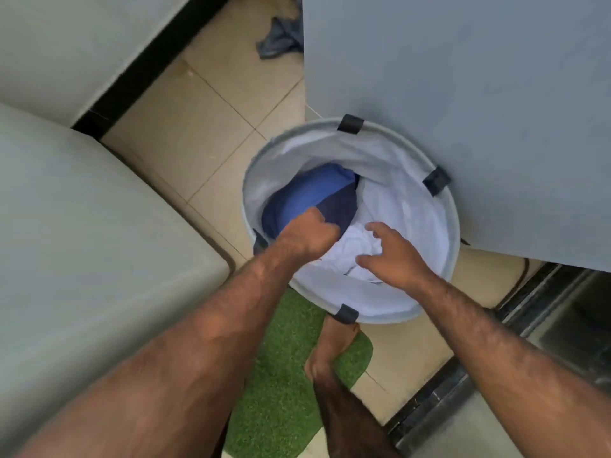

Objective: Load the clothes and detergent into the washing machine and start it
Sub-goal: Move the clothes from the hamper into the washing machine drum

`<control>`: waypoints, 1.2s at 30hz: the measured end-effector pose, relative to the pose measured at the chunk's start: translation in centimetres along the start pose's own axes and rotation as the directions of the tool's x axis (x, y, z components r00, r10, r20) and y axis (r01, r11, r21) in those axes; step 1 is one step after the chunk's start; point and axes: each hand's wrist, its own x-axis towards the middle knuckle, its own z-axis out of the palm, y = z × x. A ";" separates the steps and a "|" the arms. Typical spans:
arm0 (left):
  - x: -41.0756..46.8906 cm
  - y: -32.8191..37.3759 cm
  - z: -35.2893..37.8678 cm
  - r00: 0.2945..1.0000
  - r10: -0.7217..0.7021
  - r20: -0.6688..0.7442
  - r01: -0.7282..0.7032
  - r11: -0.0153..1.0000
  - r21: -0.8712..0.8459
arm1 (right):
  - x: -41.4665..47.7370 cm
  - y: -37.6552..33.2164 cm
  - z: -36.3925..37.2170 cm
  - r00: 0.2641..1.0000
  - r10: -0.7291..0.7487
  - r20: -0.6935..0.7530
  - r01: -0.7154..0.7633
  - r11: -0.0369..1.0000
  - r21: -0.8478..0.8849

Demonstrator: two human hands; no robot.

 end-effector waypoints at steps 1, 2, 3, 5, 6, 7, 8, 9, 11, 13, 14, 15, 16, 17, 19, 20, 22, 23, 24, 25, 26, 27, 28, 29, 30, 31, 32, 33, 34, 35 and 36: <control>2.5 -0.2 0.0 0.999 -0.004 -0.040 0.005 1.000 0.018 | 2.5 0.0 0.5 1.000 0.019 0.001 -0.019 0.998 0.055; 4.6 -0.5 -0.1 0.997 -0.012 -0.078 0.014 0.999 0.032 | 4.7 0.0 1.0 0.999 0.039 -0.004 -0.039 0.993 0.114; 7.0 -0.8 -0.1 0.993 -0.029 -0.113 0.034 0.999 0.043 | 7.1 0.2 1.5 0.998 0.064 -0.009 -0.061 0.984 0.164; 11.5 -1.8 -0.2 0.979 -0.081 -0.186 0.093 0.994 0.057 | 11.7 0.4 2.2 0.996 0.092 -0.017 -0.086 0.970 0.227; 13.3 -2.4 -0.3 0.972 -0.101 -0.210 0.117 0.991 0.066 | 13.8 0.7 2.5 0.995 0.101 -0.026 -0.091 0.963 0.253; 14.6 -3.0 -0.4 0.968 -0.114 -0.225 0.134 0.988 0.076 | 15.4 0.8 2.6 0.994 0.105 -0.033 -0.091 0.956 0.279; 16.0 -3.6 -0.4 0.966 -0.115 -0.232 0.140 0.986 0.092 | 17.0 1.0 2.9 0.994 0.105 -0.037 -0.089 0.950 0.301; 17.3 -4.2 -0.4 0.967 -0.104 -0.234 0.134 0.984 0.116 | 18.3 1.1 3.2 0.993 0.109 -0.035 -0.094 0.947 0.306; 19.7 -5.4 -0.1 0.972 -0.069 -0.226 0.110 0.978 0.176 | 20.4 1.4 4.1 0.993 0.110 -0.028 -0.095 0.942 0.320; 21.5 -6.5 0.3 0.972 -0.054 -0.228 0.103 0.973 0.208 | 21.9 1.8 5.4 0.994 0.102 -0.042 -0.081 0.933 0.352; 22.2 -7.1 0.6 0.974 -0.045 -0.223 0.090 0.976 0.198 | 22.3 2.0 6.1 0.993 0.102 -0.052 -0.076 0.926 0.369; 22.9 -7.5 0.8 0.977 -0.039 -0.209 0.076 0.982 0.172 | 23.0 2.5 6.8 0.992 0.106 -0.062 -0.072 0.913 0.401; 23.3 -7.9 1.1 0.980 -0.040 -0.197 0.069 0.988 0.142 | 23.5 2.8 7.3 0.991 0.112 -0.070 -0.070 0.895 0.441; 23.5 -8.1 1.3 0.979 -0.049 -0.196 0.072 0.991 0.112 | 23.8 3.0 7.7 0.990 0.115 -0.076 -0.064 0.874 0.482; 23.4 -8.3 1.6 0.975 -0.078 -0.208 0.089 0.995 0.041 | 24.0 2.9 8.1 0.986 0.154 -0.064 -0.093 0.828 0.553; 23.2 -8.3 1.7 0.975 -0.085 -0.207 0.086 0.996 -0.004 | 23.9 2.8 8.1 0.984 0.174 -0.048 -0.113 0.802 0.587; 22.5 -8.7 2.0 0.979 -0.104 -0.177 0.090 0.992 -0.085 | 23.4 2.2 7.9 0.981 0.192 -0.023 -0.135 0.766 0.628; 21.9 -8.8 2.1 0.982 -0.110 -0.151 0.093 0.989 -0.116 | 22.9 2.0 7.6 0.980 0.197 -0.013 -0.144 0.760 0.633; 21.1 -8.9 2.1 0.985 -0.114 -0.131 0.095 0.985 -0.141 | 22.1 1.7 7.2 0.981 0.192 -0.007 -0.145 0.762 0.631; 20.2 -9.0 2.1 0.985 -0.123 -0.123 0.101 0.981 -0.168 | 21.1 1.4 6.8 0.982 0.189 -0.003 -0.145 0.765 0.628; 19.2 -9.0 2.1 0.984 -0.132 -0.121 0.108 0.975 -0.192 | 20.0 1.1 6.4 0.983 0.183 -0.004 -0.140 0.767 0.626; 18.3 -8.8 1.9 0.983 -0.140 -0.122 0.110 0.968 -0.225 | 18.8 0.8 5.8 0.984 0.177 -0.009 -0.131 0.765 0.630; 17.1 -8.4 1.7 0.982 -0.142 -0.120 0.109 0.962 -0.251 | 17.7 0.6 5.3 0.985 0.174 -0.016 -0.124 0.758 0.640; 15.8 -8.0 1.4 0.983 -0.143 -0.116 0.107 0.956 -0.273 | 16.2 0.4 4.7 0.985 0.172 -0.020 -0.117 0.747 0.654; 14.5 -7.4 1.1 0.985 -0.137 -0.106 0.102 0.953 -0.285 | 14.9 0.1 4.1 0.984 0.176 -0.026 -0.114 0.735 0.668; 13.1 -6.7 0.8 0.987 -0.128 -0.100 0.094 0.951 -0.296 | 13.3 -0.2 3.4 0.983 0.181 -0.028 -0.113 0.722 0.683; 11.9 -6.0 0.6 0.989 -0.116 -0.097 0.082 0.951 -0.298 | 11.9 -0.5 2.7 0.983 0.183 -0.033 -0.109 0.711 0.694; 10.3 -5.1 0.3 0.989 -0.105 -0.100 0.072 0.954 -0.292 | 10.3 -0.8 1.9 0.982 0.183 -0.040 -0.102 0.703 0.704; 8.6 -4.3 0.1 0.990 -0.097 -0.104 0.065 0.960 -0.273 | 8.5 -1.2 1.2 0.983 0.180 -0.047 -0.093 0.693 0.715; 6.8 -3.5 -0.3 0.990 -0.087 -0.109 0.057 0.966 -0.251 | 6.6 -1.6 0.4 0.983 0.175 -0.052 -0.083 0.680 0.728; 5.1 -2.6 -0.7 0.990 -0.076 -0.117 0.047 0.972 -0.232 | 4.8 -2.0 -0.4 0.984 0.170 -0.056 -0.074 0.668 0.741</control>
